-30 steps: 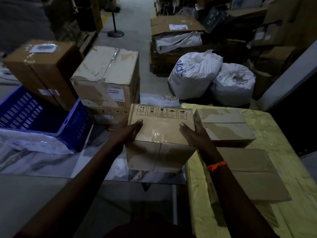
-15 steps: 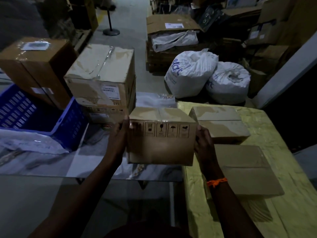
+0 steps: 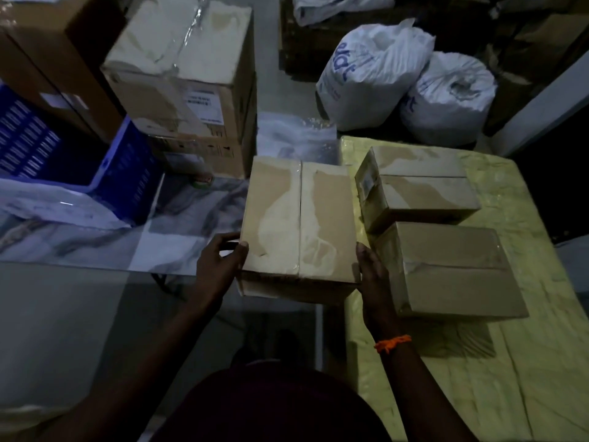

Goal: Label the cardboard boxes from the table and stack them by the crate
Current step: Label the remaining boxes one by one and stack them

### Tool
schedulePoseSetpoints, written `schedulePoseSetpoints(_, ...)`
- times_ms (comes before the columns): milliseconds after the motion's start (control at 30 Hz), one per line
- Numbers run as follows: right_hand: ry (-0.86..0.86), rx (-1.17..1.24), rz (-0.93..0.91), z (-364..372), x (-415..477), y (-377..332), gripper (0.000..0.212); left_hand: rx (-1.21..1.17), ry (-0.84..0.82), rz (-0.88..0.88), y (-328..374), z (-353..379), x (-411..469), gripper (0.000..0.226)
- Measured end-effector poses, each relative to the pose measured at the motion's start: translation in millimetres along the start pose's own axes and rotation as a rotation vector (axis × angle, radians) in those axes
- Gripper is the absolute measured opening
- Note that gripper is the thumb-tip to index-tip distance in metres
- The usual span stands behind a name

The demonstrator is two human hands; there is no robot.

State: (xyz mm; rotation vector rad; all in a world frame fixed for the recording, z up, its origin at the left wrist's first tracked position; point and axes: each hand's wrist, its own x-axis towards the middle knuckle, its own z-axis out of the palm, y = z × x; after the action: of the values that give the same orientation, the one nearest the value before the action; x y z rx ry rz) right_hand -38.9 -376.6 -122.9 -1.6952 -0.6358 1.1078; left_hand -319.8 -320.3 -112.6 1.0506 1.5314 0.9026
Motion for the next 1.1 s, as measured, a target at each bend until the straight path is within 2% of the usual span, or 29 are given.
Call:
schedulePoseSetpoints(67, 0.006, -0.017, 0.014, 5, -3, 4, 0.056, 0.020, 0.006, -0.022, -6, -2, 0, 0.038)
schedulePoseSetpoints(133, 0.009, -0.040, 0.013, 8, -4, 9, 0.030, 0.050, 0.013, -0.043, -12, -3, 2, 0.037)
schedulePoseSetpoints(167, 0.007, -0.051, 0.017, 8, -2, 14, 0.029, 0.066, 0.019, -0.049, -15, -2, 4, 0.032)
schedulePoseSetpoints(267, -0.004, -0.072, 0.024, 6, 5, 24, 0.046, 0.113, 0.053, -0.059, -20, -1, 9, 0.025)
schedulePoseSetpoints(433, -0.026, -0.077, 0.012, 5, 27, 15, 0.028, 0.168, 0.033, -0.068, -17, 2, 27, 0.024)
schedulePoseSetpoints(533, -0.046, -0.123, -0.032, 11, 48, 1, 0.032, 0.206, 0.006, -0.008, -2, 9, 41, 0.033)
schedulePoseSetpoints(733, -0.149, -0.209, -0.069, 29, 88, -26, 0.058, 0.264, -0.134, 0.018, 28, 17, 72, 0.052)
schedulePoseSetpoints(833, -0.174, -0.210, -0.103, 33, 95, -35, 0.056, 0.255, -0.157, 0.039, 42, 22, 73, 0.046)
schedulePoseSetpoints(967, -0.162, -0.167, -0.126, 27, 93, -48, 0.056, 0.159, -0.144, 0.083, 52, 29, 73, 0.073)
schedulePoseSetpoints(1100, -0.103, -0.065, -0.185, 25, 88, -72, 0.052, 0.046, -0.099, 0.136, 64, 30, 76, 0.078)
